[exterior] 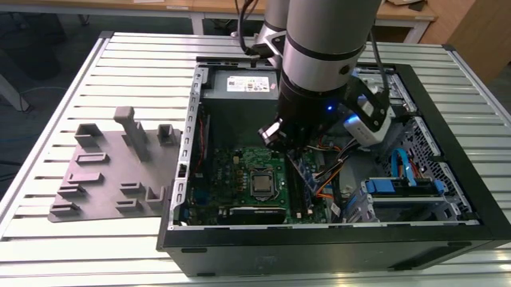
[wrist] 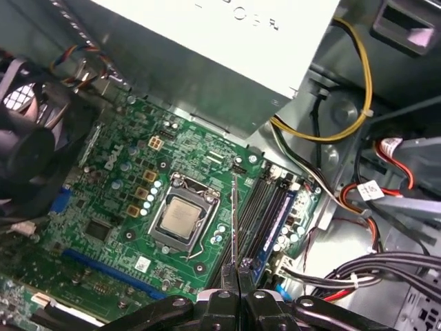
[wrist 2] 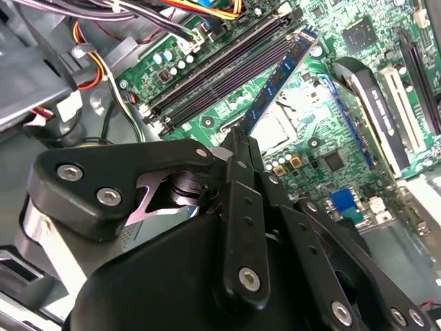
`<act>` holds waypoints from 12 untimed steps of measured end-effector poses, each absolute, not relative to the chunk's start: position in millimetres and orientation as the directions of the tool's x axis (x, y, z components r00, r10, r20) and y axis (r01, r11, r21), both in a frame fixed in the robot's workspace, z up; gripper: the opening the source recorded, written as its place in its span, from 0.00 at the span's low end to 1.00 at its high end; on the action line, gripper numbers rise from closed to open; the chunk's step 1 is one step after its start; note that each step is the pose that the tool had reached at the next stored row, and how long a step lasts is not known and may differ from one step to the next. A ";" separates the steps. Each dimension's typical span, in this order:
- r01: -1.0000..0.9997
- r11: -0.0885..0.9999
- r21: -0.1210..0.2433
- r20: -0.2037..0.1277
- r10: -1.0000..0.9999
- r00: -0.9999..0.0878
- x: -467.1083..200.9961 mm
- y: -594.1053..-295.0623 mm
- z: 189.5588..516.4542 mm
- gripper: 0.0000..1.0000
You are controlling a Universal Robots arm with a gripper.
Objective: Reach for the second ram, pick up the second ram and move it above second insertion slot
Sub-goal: 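Pick up the second ram and move it above second insertion slot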
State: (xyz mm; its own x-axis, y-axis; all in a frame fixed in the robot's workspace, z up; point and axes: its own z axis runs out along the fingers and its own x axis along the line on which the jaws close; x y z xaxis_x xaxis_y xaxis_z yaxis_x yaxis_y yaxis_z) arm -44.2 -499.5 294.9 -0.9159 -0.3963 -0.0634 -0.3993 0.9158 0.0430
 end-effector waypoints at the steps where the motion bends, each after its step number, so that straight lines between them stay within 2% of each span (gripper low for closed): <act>1: -0.390 0.920 0.043 -0.063 -0.387 -0.920 -44.2 -499.5 294.9 0.09; 12: -0.285 0.958 0.042 -0.063 -0.282 -0.957 -44.2 -499.5 294.8 0.09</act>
